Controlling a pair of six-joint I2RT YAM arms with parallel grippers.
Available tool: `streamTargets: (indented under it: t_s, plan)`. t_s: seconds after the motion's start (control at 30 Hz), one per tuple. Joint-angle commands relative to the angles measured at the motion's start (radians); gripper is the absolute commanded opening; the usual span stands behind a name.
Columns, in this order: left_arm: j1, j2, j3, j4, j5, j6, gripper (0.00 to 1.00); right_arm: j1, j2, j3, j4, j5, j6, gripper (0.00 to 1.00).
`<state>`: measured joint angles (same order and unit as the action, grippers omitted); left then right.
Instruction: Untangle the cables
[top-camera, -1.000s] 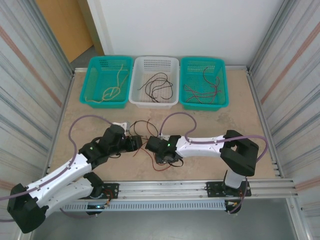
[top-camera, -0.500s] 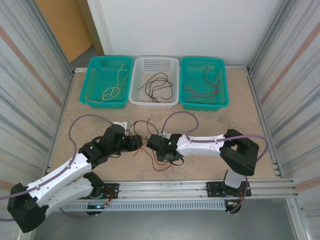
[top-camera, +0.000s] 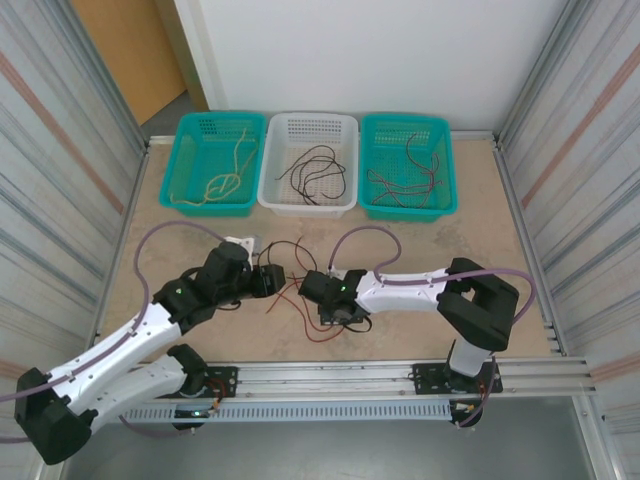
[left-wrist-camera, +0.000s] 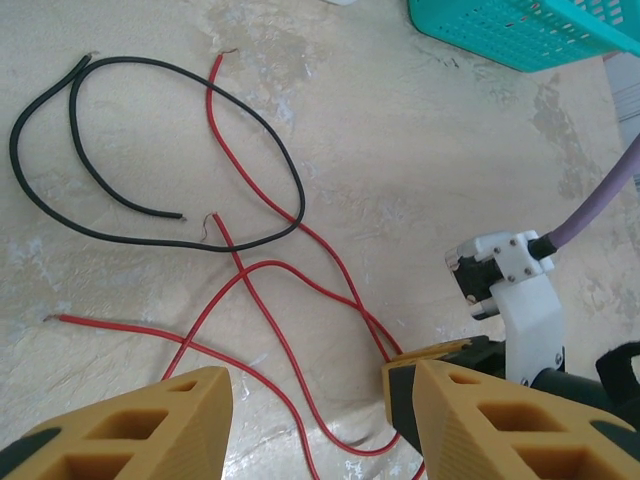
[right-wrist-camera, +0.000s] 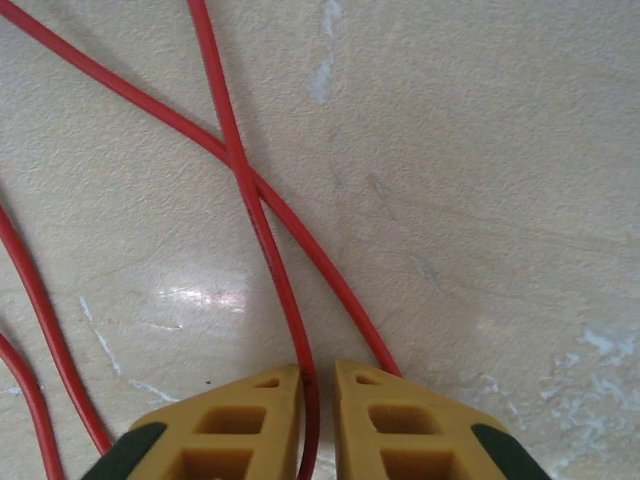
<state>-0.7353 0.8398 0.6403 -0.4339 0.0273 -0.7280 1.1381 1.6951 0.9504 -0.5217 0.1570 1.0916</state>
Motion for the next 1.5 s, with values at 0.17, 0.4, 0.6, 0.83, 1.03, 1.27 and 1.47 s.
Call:
streamTargets:
  t_s: [0.17,0.4,0.6,0.83,1.03,1.27,1.47]
  plan:
    - [-0.006,-0.011,0.05,-0.053,-0.025,0.027,0.52,-0.018,-0.023,-0.015,0.024,0.012,-0.028,0.02]
    - [-0.006,0.01,-0.001,0.017,0.006,-0.023,0.58,-0.018,-0.22,0.028,0.014,0.038,-0.085,0.0]
    - [-0.009,0.039,-0.03,0.066,0.025,-0.041,0.57,-0.008,-0.384,0.078,0.004,0.066,-0.164,0.0]
    - [-0.009,0.145,-0.004,0.108,0.07,-0.017,0.58,0.002,-0.556,0.126,0.022,0.064,-0.285,0.0]
    - [-0.009,0.153,-0.024,0.146,0.068,-0.013,0.57,-0.003,-0.757,0.113,0.032,0.093,-0.354,0.0]
    - [-0.009,0.117,-0.088,0.168,0.081,-0.03,0.57,-0.084,-0.858,0.169,-0.054,0.122,-0.385,0.0]
    - [-0.009,0.071,-0.059,0.127,0.088,-0.022,0.6,-0.143,-0.89,0.189,-0.067,0.159,-0.386,0.0]
